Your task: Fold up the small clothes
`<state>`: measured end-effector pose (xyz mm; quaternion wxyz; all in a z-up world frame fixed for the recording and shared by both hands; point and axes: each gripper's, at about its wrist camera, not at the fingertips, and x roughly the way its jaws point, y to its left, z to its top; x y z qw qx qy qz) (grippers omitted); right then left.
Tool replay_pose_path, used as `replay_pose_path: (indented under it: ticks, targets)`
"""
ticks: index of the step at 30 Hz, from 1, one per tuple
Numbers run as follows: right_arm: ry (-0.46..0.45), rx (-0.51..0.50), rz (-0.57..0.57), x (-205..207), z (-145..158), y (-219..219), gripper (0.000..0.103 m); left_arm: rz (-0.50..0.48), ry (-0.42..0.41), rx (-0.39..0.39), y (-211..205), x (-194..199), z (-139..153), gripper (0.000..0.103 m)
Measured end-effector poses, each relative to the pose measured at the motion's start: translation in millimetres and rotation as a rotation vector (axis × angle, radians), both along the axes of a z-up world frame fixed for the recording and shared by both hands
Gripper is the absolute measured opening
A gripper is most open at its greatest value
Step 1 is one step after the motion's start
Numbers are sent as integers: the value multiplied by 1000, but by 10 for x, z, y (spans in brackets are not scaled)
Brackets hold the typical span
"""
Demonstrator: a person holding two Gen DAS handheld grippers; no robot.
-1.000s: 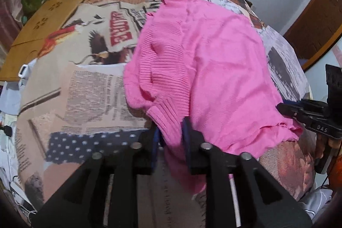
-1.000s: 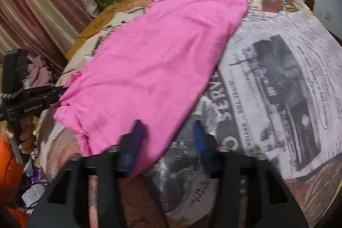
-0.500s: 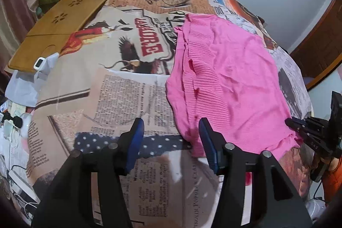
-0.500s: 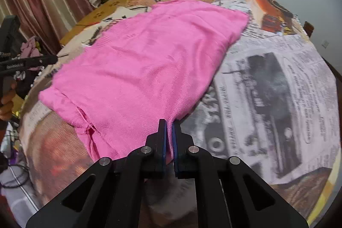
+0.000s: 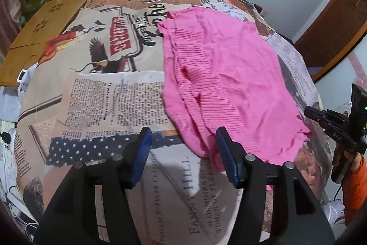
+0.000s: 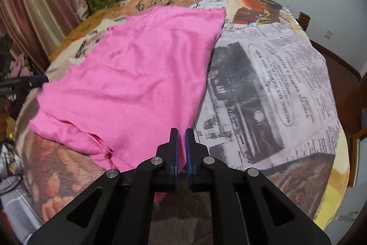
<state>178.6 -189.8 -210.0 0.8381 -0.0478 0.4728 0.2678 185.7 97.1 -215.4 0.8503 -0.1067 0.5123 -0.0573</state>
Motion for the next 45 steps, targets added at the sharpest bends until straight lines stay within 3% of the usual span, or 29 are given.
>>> replay_pose_path:
  ticks: [2,4,5,11,16,20,23,26,27,29,31,34,45]
  targets:
    - [7,29,-15,-24,34,-41,14,-4,12,-15,-26,7,-21,58]
    - [21,57,-26,-57,32,-64,31,-7,33,-37,-41,23,-68,58]
    - [26,64,-28,-64,20,-66,34,-9,44,-53,-50,34,-98,58]
    - [90,69,-11,-94,-150,-21,35,14,45,-127,-19,42,-87,58]
    - [99,77,1,-111,-202,0,36,22,8,-127,16,44,58,58]
    - [107,90,2,-98,-213,-7,36,6,34,-125,-23,82,-17,58]
    - [109,101,3,-106,-233,-12,33,-16,78,-145,-89,110,-166,58]
    - [117,122,6,-112,-259,-10,19,-42,49,-113,-193,106,-201,58]
    - [121,129,9,-116,-271,-2,12,-50,44,-107,-213,117,-206,54]
    - [117,126,16,-119,-271,15,9,-56,41,-131,-221,142,-226,42]
    - [100,114,26,-140,-251,38,7,-60,40,-145,-223,160,-238,22]
    - [78,113,31,-162,-215,39,5,-61,35,-153,-228,175,-232,13]
    - [-57,186,26,-68,249,-52,5,-63,-121,-103,-189,290,319,9]
